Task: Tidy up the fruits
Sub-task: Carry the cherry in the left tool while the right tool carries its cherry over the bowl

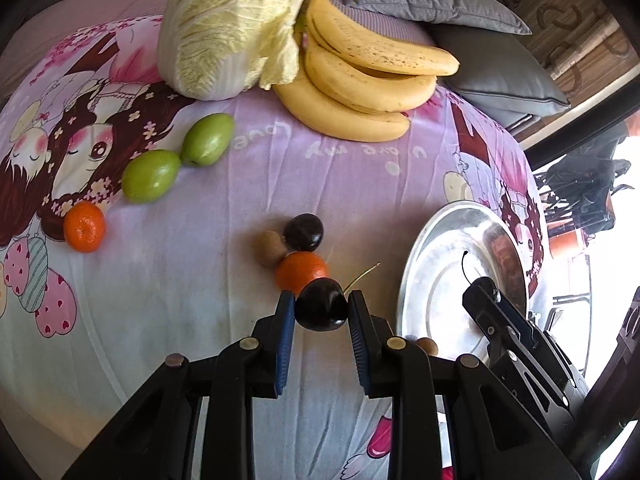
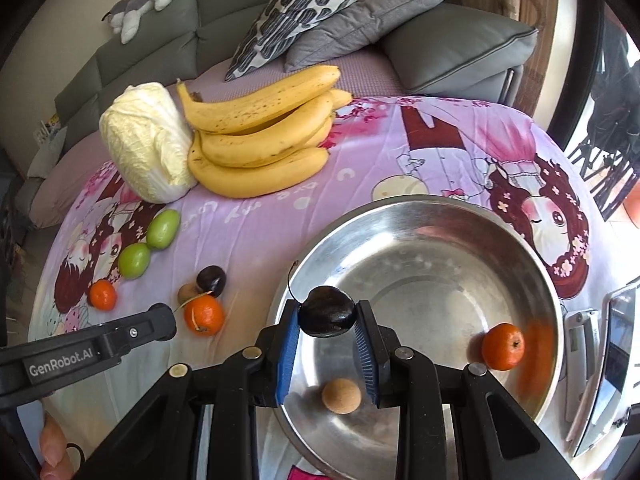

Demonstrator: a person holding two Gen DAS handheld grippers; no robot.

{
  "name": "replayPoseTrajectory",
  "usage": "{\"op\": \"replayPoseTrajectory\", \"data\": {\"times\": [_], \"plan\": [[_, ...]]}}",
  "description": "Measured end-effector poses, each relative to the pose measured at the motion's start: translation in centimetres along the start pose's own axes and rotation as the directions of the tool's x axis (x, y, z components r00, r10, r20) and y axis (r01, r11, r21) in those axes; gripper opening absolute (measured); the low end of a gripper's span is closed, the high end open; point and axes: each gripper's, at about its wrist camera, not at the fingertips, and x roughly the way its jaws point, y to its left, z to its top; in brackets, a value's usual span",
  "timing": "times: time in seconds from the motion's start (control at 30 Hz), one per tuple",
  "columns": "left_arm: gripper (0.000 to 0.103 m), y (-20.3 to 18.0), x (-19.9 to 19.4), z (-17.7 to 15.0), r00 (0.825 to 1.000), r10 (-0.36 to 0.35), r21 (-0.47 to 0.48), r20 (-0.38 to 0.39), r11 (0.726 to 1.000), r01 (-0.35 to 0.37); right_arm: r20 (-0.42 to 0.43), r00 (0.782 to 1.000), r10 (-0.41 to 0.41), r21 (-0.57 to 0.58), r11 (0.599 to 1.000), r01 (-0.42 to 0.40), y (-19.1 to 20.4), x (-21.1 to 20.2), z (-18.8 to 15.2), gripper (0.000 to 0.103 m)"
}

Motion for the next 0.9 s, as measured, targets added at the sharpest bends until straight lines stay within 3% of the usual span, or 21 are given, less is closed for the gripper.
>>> {"op": "replayPoseTrajectory", "data": {"times": [0.5,0.9], "plan": [[0.028,-9.2,2.8,1.5,0.997,-0.005,0.197,-0.077,0.98,0.02,-0.006,0.998,-0.063,0.186,0.98,0.063,-7.2,0.1,0.9,0.03],[0.028,-10.4,7.1,2.2,0.988,0.034,0.193,-0.152,0.981,-0.004,-0.086,0.994,-0.074,0.197,0.976,0.09,-8.3,2.3,0.4,0.03]]}}
